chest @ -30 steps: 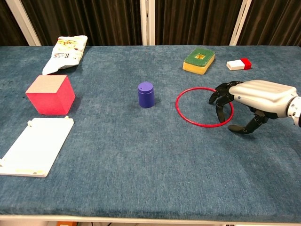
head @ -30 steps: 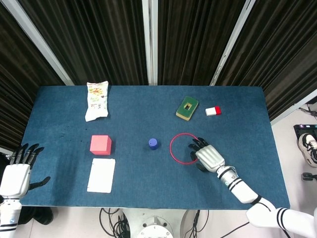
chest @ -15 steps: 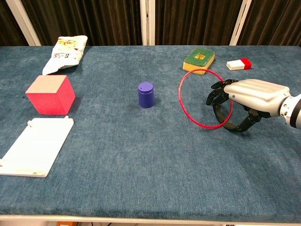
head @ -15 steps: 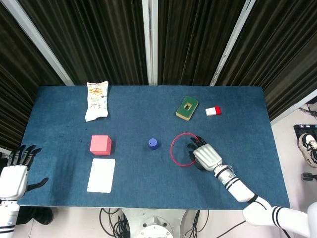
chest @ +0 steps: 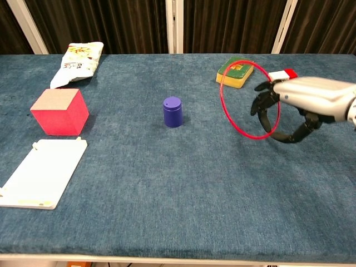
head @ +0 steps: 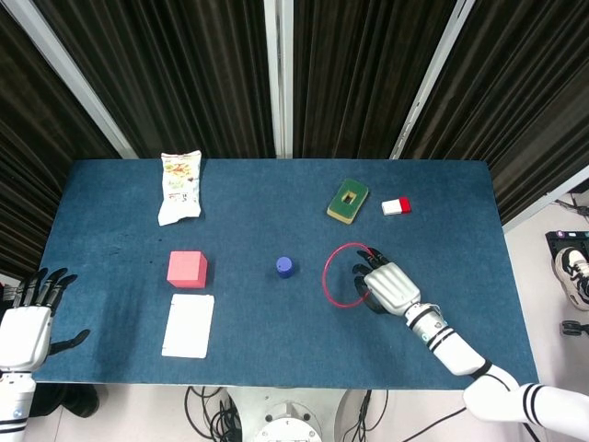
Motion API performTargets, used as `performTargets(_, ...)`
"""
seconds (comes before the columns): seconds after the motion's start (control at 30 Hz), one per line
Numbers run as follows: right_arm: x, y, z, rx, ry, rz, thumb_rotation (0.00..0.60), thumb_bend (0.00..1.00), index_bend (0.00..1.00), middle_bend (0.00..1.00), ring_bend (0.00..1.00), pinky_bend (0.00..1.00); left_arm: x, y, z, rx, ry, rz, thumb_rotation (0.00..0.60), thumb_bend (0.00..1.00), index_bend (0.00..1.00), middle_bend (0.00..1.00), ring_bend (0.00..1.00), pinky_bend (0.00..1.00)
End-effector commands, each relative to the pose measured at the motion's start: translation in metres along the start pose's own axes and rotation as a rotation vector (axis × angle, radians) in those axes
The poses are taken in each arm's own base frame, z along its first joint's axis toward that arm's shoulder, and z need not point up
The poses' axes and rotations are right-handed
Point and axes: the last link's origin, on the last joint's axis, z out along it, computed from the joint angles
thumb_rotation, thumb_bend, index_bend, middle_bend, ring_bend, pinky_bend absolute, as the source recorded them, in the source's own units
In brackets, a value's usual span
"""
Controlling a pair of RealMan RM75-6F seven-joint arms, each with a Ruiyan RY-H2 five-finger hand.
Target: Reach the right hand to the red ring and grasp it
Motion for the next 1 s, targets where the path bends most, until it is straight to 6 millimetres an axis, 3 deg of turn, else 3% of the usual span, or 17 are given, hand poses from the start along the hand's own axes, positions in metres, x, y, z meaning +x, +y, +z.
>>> performTargets(0.03,0.033,-0.014,0.017,0.062,-0.039,-0.019,0.6,0.39,0.67,0.26,0.0,0.0,0.001,0.001,0.0,-0.002,0.001,0.001,0.6,0.0,0.16,0.09,0.0,0.0)
performTargets(0.23,0.066,-0.04,0.054,0.116,-0.132,-0.04,0.6,0.39,0.65,0.24,0.0,0.0,0.001,0.001,-0.003,0.01,0.0,-0.001,0.6,0.0,0.16,0.09,0.0,0.0)
performTargets(0.47,0.08,-0.068,0.09,0.143,-0.17,-0.052,0.6,0.36,0.61,0.23,0.0,0.0,0.002,-0.003,-0.007,0.027,0.002,-0.002,0.6,0.0,0.16,0.09,0.0,0.0)
performTargets(0.63,0.077,-0.081,0.106,0.132,-0.203,-0.068,0.6,0.14,0.42,0.17,0.0,0.0,0.001,-0.005,-0.007,0.033,0.002,-0.006,0.6,0.0,0.16,0.09,0.0,0.0)
performTargets(0.83,0.068,-0.09,0.111,0.109,-0.225,-0.088,0.6,0.07,0.16,0.1,0.0,0.0,-0.001,-0.008,-0.008,0.037,-0.004,-0.016,0.6,0.0,0.16,0.09,0.0,0.0)
performTargets(1.0,0.068,-0.088,0.102,0.089,-0.214,-0.066,0.6,0.05,0.06,0.07,0.0,0.0,-0.003,-0.01,-0.008,0.036,-0.004,-0.022,0.6,0.0,0.16,0.09,0.0,0.0)
